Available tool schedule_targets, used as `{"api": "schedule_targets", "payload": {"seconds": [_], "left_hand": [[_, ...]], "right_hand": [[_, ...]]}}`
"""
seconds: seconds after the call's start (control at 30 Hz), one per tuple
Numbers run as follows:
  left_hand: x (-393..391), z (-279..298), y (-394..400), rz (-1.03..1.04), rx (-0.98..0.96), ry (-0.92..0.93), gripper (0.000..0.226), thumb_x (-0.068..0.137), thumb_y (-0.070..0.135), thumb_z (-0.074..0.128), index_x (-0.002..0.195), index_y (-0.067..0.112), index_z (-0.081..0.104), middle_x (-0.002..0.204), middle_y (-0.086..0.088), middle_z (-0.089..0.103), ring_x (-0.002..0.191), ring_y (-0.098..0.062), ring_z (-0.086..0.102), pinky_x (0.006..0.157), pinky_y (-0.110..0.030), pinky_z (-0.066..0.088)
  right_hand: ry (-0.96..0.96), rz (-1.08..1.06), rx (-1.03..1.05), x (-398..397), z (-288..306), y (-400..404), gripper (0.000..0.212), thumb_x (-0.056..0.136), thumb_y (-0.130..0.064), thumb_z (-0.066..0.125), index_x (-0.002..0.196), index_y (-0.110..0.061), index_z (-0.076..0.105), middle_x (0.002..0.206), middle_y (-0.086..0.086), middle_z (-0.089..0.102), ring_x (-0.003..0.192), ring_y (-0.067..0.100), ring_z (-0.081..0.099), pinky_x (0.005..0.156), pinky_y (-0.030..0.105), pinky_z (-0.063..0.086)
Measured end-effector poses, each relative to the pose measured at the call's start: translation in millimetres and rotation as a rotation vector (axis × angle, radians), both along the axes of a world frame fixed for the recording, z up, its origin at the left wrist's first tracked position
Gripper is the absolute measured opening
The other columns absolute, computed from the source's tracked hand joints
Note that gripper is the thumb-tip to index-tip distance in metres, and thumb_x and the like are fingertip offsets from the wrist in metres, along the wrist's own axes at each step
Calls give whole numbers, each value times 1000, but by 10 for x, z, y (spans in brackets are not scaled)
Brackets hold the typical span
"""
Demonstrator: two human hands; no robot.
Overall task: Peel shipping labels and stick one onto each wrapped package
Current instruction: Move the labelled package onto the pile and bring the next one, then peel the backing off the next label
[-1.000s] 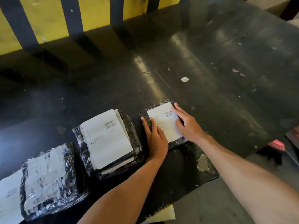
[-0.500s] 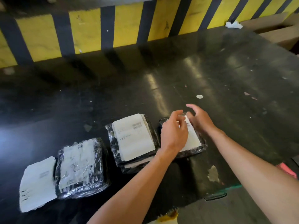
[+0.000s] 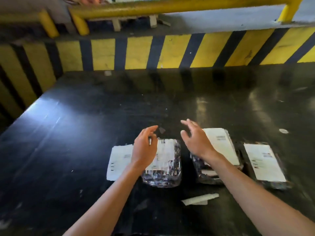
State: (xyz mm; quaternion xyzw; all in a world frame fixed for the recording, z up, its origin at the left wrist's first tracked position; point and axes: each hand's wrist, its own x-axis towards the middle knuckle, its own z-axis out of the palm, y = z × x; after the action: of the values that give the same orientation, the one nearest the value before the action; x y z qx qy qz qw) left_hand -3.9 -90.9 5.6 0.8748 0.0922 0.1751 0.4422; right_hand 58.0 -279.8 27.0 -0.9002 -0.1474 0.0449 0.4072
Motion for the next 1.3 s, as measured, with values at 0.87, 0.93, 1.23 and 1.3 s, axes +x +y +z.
{"api": "schedule_targets", "payload": {"seconds": [0.87, 0.93, 1.23, 1.3], "left_hand": [[-677, -1255, 1648, 579, -156, 525, 20, 88, 34, 68, 97, 22, 54, 107, -2, 64, 95, -22, 62, 90, -47, 53], [-650, -1131, 1652, 577, -238, 475, 16, 88, 32, 65, 96, 21, 58, 103, 0, 66, 94, -21, 62, 89, -44, 52], [-482, -192, 1346, 167, -483, 152, 7, 97, 22, 62, 101, 17, 59, 106, -3, 69, 98, -20, 66, 83, -32, 56], [-465, -41, 1196, 61, -534, 125, 8, 98, 20, 61, 104, 15, 60, 106, -3, 71, 98, -19, 67, 84, -34, 56]], "right_hand": [[-4, 282, -684, -470, -1027, 638, 63, 99, -59, 13, 154, -39, -12, 159, 0, -30, 144, 21, -33, 119, 44, -15], [-10, 283, -677, -469, -1034, 637, 63, 99, -59, 12, 154, -39, -12, 159, 0, -30, 144, 20, -33, 118, 44, -16], [62, 258, -532, -434, -983, 667, 63, 96, -61, 20, 155, -40, 9, 164, -3, -15, 149, 20, -22, 120, 45, -10], [119, 178, -330, -427, -827, 706, 65, 91, -59, 21, 149, -33, 38, 165, 0, 13, 153, 21, 2, 122, 45, 3]]}}
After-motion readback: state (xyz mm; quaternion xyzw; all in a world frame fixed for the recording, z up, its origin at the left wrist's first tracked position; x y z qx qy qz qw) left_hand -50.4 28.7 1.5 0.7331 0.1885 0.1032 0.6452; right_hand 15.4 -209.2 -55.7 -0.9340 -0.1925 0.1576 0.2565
